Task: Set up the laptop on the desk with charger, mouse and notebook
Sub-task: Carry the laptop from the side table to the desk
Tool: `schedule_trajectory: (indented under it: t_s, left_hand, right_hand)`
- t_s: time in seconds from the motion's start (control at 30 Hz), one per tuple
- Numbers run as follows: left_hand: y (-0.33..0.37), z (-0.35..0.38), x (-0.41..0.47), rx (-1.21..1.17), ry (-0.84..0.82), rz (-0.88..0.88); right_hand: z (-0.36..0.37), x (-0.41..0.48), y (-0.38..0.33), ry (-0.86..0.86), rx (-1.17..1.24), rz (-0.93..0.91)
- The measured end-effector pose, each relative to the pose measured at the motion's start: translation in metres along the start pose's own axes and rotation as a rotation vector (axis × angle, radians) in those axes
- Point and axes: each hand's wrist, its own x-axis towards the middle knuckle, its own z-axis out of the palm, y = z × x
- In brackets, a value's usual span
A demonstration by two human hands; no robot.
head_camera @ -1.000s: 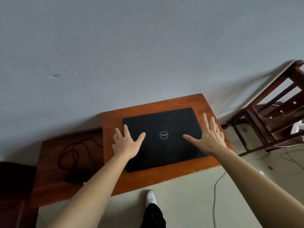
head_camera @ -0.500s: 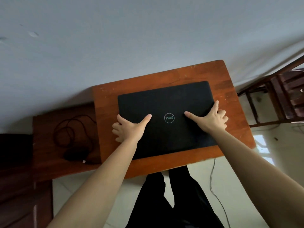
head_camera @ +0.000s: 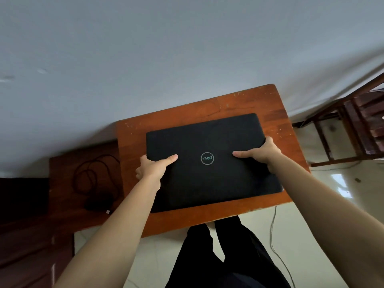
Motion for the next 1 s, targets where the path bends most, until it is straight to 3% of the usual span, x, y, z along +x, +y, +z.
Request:
schedule_trajectory:
  t_s: [0.3, 0.4, 0.57, 0.73, 1.0]
  left_hand:
    - [0.027, -0.019, -0.027, -0.295, -0.494, -0.052]
    - [0.042, -0.011, -0.040, -0.304, -0.662, -0.033]
    - [0.072, 0.033, -0.080, -0.101, -0.820, 0.097]
    - [0.090, 0.091, -0.149, 0.231, -1.016, 0.319]
    - [0.104, 0.210, -0.297, 0.586, -1.094, 0.544]
  right_hand:
    - [-0.051, -0.031, 0.043, -0.078, 0.489, -0.001]
    - [-0.072, -0.051, 0.072, -0.031, 0.630, -0.005]
    - [-0.114, -0.089, 0.133, 0.020, 0.805, -0.031]
    - [-0.175, -0.134, 0.231, 0.043, 0.933, 0.101]
    - [-0.248, -0.166, 0.383, 0.154, 1.155, 0.100]
